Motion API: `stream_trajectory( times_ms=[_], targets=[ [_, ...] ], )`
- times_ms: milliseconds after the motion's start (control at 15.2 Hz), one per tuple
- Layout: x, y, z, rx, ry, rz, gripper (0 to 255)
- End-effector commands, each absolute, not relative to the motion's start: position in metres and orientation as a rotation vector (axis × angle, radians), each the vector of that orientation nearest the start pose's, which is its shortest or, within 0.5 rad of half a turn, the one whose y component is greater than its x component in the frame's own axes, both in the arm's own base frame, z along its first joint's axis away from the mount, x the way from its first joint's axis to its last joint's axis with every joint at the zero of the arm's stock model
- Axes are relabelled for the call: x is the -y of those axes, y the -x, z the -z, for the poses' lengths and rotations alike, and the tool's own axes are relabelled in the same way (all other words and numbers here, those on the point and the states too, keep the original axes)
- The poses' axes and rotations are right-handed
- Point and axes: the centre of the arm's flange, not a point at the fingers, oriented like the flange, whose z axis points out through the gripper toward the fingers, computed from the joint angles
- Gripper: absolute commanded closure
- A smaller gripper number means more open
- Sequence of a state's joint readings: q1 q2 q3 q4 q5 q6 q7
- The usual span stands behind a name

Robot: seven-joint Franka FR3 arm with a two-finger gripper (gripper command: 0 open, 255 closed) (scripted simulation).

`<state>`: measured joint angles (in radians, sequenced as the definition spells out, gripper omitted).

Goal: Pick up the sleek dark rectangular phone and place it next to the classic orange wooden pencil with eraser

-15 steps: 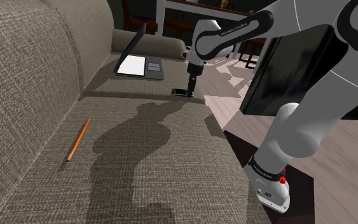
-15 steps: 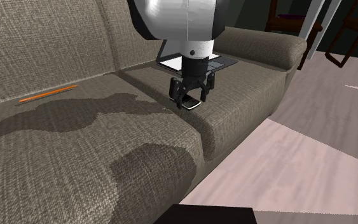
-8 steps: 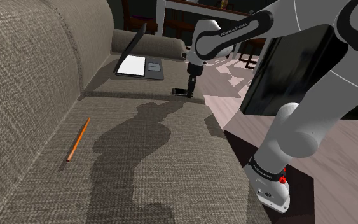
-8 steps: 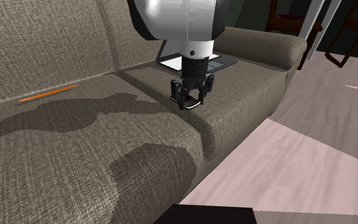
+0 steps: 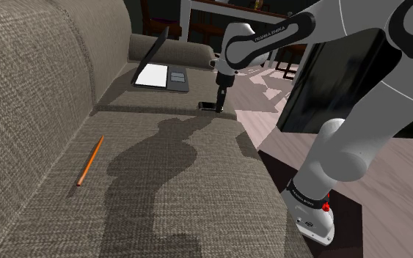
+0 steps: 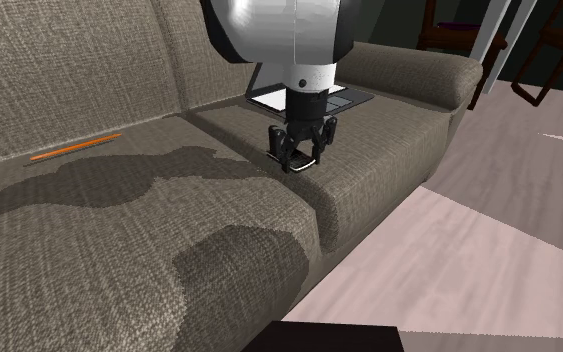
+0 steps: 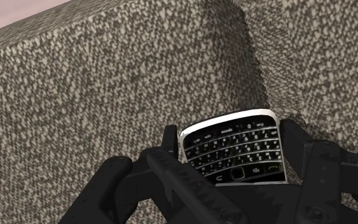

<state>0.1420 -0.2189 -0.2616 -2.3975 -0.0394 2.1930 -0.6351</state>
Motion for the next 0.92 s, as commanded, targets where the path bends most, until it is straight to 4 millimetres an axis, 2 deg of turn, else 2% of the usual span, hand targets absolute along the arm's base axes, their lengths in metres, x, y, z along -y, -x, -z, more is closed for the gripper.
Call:
stream_trajectory(
  times_ms=[0,858],
  targets=[
    [0.058,-0.461,-0.404,0.839,3.007,0.025,255],
    [0.058,-0.461,-0.473,0.839,3.007,0.025,255]
  ],
)
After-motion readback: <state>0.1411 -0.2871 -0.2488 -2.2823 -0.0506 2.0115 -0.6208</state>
